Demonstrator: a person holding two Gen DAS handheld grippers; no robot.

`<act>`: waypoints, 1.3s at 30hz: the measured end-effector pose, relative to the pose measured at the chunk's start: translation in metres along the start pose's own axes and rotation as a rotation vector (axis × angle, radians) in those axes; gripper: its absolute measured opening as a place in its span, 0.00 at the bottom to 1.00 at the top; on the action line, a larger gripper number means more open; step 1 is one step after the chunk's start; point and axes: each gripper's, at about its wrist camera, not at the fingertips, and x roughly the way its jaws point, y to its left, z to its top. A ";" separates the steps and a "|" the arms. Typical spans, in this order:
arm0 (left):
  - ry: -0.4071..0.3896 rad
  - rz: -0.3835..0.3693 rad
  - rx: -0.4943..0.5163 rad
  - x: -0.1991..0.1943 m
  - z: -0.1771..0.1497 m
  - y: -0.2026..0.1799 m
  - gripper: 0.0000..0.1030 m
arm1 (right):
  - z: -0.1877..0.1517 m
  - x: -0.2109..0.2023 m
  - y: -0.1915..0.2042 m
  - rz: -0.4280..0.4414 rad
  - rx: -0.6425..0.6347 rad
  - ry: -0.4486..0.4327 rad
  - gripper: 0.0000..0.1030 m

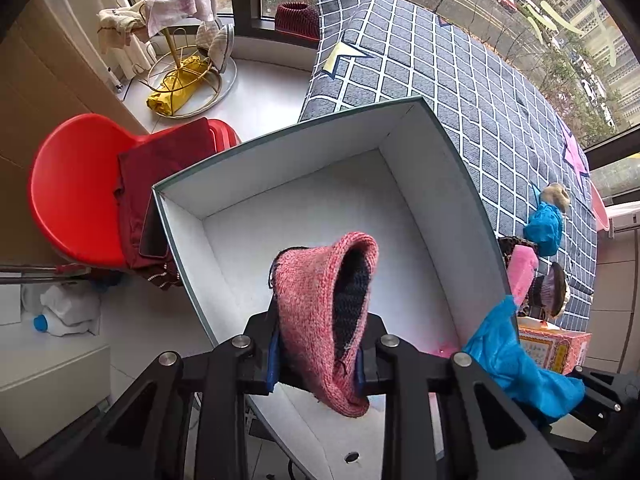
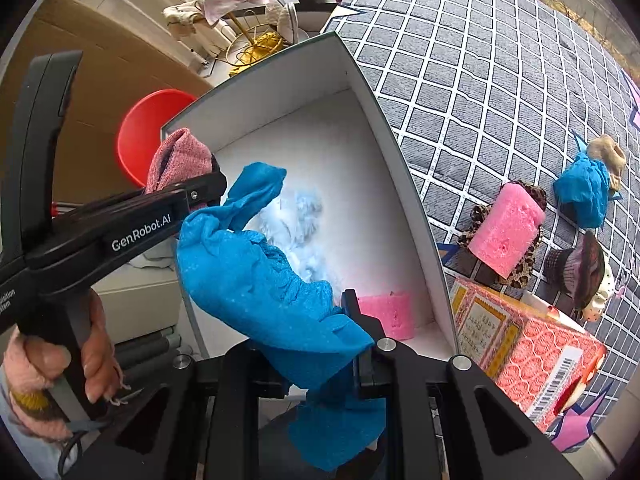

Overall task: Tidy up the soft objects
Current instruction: 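Open both grippers to drop the sock and blue cloth into the box, then move both grippers back over the mattress toward the remaining items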

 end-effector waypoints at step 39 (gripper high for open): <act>0.062 -0.067 0.071 0.007 -0.005 -0.020 1.00 | -0.016 -0.029 -0.006 -0.016 0.045 -0.092 0.99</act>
